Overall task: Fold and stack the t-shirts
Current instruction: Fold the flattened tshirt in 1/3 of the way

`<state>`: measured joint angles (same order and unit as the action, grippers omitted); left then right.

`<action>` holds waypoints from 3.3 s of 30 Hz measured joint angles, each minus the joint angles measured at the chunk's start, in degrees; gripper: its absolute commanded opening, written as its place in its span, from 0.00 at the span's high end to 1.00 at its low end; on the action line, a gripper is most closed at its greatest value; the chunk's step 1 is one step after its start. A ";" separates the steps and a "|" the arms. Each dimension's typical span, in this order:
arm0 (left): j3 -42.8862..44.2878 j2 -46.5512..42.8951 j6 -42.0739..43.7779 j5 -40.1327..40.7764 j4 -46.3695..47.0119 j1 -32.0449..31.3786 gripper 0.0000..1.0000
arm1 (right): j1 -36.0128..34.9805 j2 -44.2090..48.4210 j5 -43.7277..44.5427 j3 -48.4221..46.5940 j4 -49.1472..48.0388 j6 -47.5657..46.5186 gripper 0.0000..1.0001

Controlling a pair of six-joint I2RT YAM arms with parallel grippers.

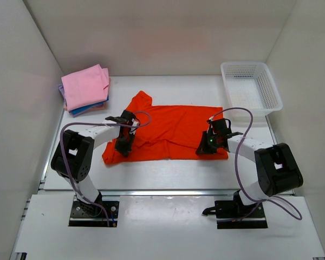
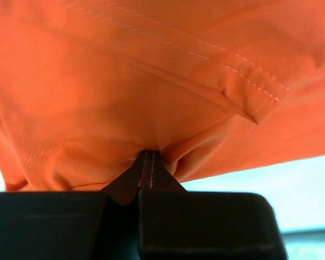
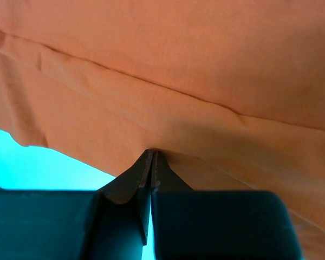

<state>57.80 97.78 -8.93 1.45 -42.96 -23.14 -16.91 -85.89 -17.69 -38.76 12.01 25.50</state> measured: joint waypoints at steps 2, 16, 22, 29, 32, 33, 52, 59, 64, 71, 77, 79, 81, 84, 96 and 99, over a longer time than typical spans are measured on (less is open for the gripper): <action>-1.64 -1.33 0.20 -0.09 -2.32 -1.27 1.00 | -0.02 0.39 -0.59 0.35 0.55 -0.02 1.00; -6.56 -4.04 2.51 -0.55 -13.57 4.68 1.00 | -2.34 8.79 0.24 5.68 5.99 0.24 0.95; -6.80 -4.04 3.06 -0.57 -13.90 4.46 1.00 | 3.72 15.50 5.99 9.75 3.63 0.17 0.88; -6.82 -4.04 3.39 -0.57 -13.99 4.26 1.00 | 10.12 16.00 10.27 9.70 -0.94 0.04 0.82; -6.82 -4.04 3.41 -0.57 -14.01 4.15 1.00 | 11.10 15.47 10.78 9.20 -4.94 0.02 0.80; -6.82 -4.04 3.41 -0.57 -13.99 4.15 1.00 | 11.13 15.43 10.82 9.14 -5.18 0.02 0.80; -6.86 -4.68 3.56 -0.59 -13.99 3.74 1.00 | 13.68 31.17 10.08 15.91 4.17 1.99 0.67; -6.86 -4.94 3.61 -0.61 -13.99 3.63 1.00 | 14.01 28.39 9.42 17.33 3.78 3.17 0.68; -6.86 -5.03 3.61 -0.59 -13.99 3.63 1.00 | 14.05 26.69 9.25 17.33 1.62 3.21 0.87; -6.86 -5.14 3.76 -0.59 -13.99 3.61 1.00 | 14.08 25.66 9.09 17.09 2.01 2.97 1.00; -6.86 -5.51 3.78 -0.59 -13.99 3.61 1.00 | 14.29 26.95 9.11 13.14 6.01 2.84 1.00; -6.88 -5.51 3.78 -0.61 -13.99 3.61 1.00 | 14.38 27.39 9.05 11.19 6.56 2.75 1.00; -6.88 -5.51 3.80 -0.61 -13.99 3.56 1.00 | 14.43 27.47 8.94 9.64 6.62 2.75 1.00; -6.86 -5.51 3.80 -0.61 -13.99 3.54 1.00 | 14.58 27.04 8.52 8.31 6.69 2.54 1.00; 6.25 -13.55 3.39 -5.90 -12.33 11.34 0.60 | 12.61 14.99 6.75 2.16 7.65 -0.13 0.91; 11.45 -14.32 3.06 -7.45 -8.72 11.82 0.61 | 11.54 9.49 6.54 -2.40 7.56 -0.76 0.91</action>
<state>69.25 83.46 -5.87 -6.00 -51.68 -11.31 -5.37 -76.40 -11.16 -41.17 19.57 24.73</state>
